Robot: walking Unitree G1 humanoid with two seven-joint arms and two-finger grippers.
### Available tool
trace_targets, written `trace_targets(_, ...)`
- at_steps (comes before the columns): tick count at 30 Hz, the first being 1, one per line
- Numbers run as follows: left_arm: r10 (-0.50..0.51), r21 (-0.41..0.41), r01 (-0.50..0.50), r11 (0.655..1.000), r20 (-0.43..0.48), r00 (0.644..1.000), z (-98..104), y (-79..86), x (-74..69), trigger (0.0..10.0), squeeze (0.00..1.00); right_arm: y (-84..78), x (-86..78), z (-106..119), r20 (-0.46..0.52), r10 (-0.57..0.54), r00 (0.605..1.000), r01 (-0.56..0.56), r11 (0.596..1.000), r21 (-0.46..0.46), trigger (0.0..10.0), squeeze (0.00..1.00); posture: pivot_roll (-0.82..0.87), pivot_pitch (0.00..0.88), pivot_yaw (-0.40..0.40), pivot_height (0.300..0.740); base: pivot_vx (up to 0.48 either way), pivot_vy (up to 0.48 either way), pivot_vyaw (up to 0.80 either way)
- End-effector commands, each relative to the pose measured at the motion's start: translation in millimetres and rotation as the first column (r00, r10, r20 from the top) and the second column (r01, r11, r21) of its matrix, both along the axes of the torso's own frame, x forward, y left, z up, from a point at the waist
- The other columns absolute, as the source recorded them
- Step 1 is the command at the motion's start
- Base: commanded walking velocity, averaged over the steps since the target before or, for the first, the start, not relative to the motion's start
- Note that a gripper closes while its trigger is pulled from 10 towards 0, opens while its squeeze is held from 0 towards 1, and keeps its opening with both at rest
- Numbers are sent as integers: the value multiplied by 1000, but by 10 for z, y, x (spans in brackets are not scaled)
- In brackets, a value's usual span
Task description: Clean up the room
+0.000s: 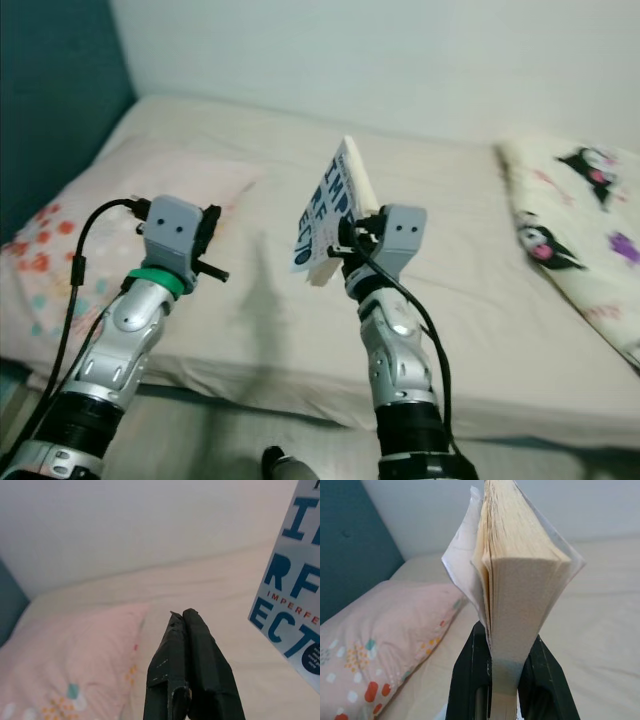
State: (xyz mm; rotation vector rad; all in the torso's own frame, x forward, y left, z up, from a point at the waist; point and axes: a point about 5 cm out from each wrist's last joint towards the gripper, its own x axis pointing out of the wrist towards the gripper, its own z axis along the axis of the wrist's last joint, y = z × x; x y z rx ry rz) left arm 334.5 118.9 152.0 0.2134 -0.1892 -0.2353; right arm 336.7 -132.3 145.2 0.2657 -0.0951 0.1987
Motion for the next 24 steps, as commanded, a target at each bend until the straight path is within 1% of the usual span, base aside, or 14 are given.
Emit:
trace_targets(1,1,2,-1,1000,-19,1000,-38,-20,-6,10000,0,-24,0,38,23,-6,1000,5,1000,6,10000,0,-18,75,2,740,0,0,-800)
trace_targets(5,3,2,-2,1000,-22,1000,-48,-19,-13,10000,0,-14,-4,31,20,2,1000,-2,1000,17,10000,0,-17,80,1,740,0,0,-791)
trace_targets(7,4,2,-4,1000,-24,1000,-48,-14,-18,10000,0,20,-12,27,16,32,999,-33,998,58,10000,0,-16,86,5,740,0,0,0)
trace_targets(8,4,2,-4,1000,-24,1000,-48,-14,-18,10000,0,20,-12,27,16,32,999,-33,998,58,10000,0,-16,86,5,740,0,0,0)
trace_targets(11,11,-1,-11,1000,-34,999,-58,2,-19,10000,0,111,-27,69,32,97,995,-100,990,103,10000,0,-16,86,9,740,0,0,0)
trace_targets(15,16,-6,-16,1000,-40,999,-64,17,-17,10000,0,154,-35,85,41,124,991,-128,985,116,10000,0,-14,87,10,740,0,0,0)
trace_targets(19,33,-13,-34,999,-51,998,-75,53,-13,10000,0,183,-39,55,32,141,990,-144,981,131,10000,0,-11,87,9,740,0,0,0)
trace_targets(21,44,-10,-45,999,-57,997,-88,74,-16,10000,0,181,-31,-1,11,145,989,-144,974,175,10000,0,-6,88,10,740,0,0,0)
trace_targets(23,53,1,-53,999,-68,996,-123,93,-27,10000,0,175,3,-86,-31,149,988,-134,948,289,10000,0,-6,89,11,740,0,0,0)
trace_targets(24,54,15,-53,998,-71,996,-142,95,-36,10000,0,167,25,-127,-54,158,986,-126,916,382,10000,0,-6,89,11,740,0,0,0)
